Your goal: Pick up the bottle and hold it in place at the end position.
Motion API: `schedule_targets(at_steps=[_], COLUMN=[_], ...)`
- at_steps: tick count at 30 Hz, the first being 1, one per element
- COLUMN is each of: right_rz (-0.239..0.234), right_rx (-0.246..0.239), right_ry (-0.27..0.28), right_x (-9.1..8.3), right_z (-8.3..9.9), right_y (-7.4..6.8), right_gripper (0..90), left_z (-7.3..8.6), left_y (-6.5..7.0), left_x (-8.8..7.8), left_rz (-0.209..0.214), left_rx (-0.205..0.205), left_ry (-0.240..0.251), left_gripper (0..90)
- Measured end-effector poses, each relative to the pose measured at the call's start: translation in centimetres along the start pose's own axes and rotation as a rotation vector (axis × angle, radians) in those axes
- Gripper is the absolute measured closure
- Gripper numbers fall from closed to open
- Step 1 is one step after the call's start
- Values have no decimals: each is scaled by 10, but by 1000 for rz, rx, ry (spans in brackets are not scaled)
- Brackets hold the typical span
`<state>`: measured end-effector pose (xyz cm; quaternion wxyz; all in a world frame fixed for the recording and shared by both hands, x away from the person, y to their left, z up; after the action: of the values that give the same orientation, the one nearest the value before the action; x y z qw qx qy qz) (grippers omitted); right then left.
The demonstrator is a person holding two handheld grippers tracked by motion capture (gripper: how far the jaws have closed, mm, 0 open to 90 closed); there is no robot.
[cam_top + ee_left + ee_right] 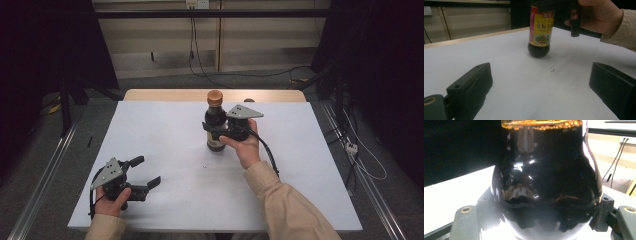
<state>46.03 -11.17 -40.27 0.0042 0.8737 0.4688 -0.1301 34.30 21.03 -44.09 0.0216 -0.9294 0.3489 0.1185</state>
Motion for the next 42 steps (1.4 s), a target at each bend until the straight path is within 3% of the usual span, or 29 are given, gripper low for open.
schedule_targets(at_steps=[22, 35, 42], right_rz=[-34, -86, -53], right_rx=[45, 23, 42], right_ry=[-6, -7, -8], right_x=[-4, -6, -4], right_z=[5, 7, 8], right_y=[7, 11, 9], right_gripper=[267, 269, 262], left_z=[0, 1, 1], left_y=[2, 4, 5], left_x=[1, 3, 3], left_rz=[8, 17, 16], left_rx=[10, 7, 8], left_ry=[-8, -15, -13], left_gripper=[45, 45, 45])
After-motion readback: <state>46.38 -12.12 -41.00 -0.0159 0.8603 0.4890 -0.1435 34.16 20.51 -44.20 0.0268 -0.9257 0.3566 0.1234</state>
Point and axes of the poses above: each handheld gripper's, and its own axes: x roughly forward along the jaws, z roughly out of its underside, y roughly to its right, the point moved 3 cm from there along x, roughly forward along the jaws, and after that the axes turned 13 degrees about -z, right-handed, at the moved point
